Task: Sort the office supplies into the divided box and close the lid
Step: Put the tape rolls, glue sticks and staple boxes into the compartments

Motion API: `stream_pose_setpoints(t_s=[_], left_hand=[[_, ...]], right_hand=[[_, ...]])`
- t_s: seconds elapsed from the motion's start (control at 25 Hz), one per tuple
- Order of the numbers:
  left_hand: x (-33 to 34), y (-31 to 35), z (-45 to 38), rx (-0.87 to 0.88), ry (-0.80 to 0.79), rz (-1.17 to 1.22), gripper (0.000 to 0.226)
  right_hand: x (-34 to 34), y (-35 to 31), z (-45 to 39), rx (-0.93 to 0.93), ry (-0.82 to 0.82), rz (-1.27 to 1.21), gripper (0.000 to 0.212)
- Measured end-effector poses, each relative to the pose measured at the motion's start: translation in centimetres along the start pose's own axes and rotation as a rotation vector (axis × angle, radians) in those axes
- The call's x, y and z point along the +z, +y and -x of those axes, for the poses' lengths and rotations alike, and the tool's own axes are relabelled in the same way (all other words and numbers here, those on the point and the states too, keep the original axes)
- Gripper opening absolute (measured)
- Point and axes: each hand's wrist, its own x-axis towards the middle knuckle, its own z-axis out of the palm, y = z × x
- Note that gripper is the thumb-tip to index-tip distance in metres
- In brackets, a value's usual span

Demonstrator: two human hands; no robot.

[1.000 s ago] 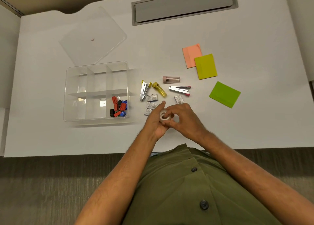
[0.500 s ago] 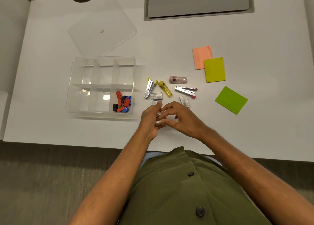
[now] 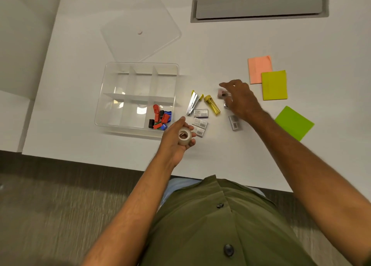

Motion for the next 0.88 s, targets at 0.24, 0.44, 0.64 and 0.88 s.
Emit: stream_pose_setpoints(t_s=[0.24,0.44,0.64,0.88], left_hand=[[-3.9,3.6,-0.6,0.008,-0.301,0.070,0.018],[-8.0,8.1,-1.5,0.018,-0.445,-0.042,0.037],[-12.7,12.5,-2.4,0.066,-0.481,-0.129,0.047],[-19.1,18.3,-5.6,0.311,-0.275,-0.395,0.039]], right_hand=[[0.9,-1.4,-0.9,0.074,0.049,0.083,0.036],[3.1,-4.7,-0.1,0.011,0.194,-0.084,0.042],[5.9,-7.7,-0.4,0.127,0.139,-0.112,0.038],[6.5,-9.5,-0.9,0.266,0.096,-0.004,0.043]])
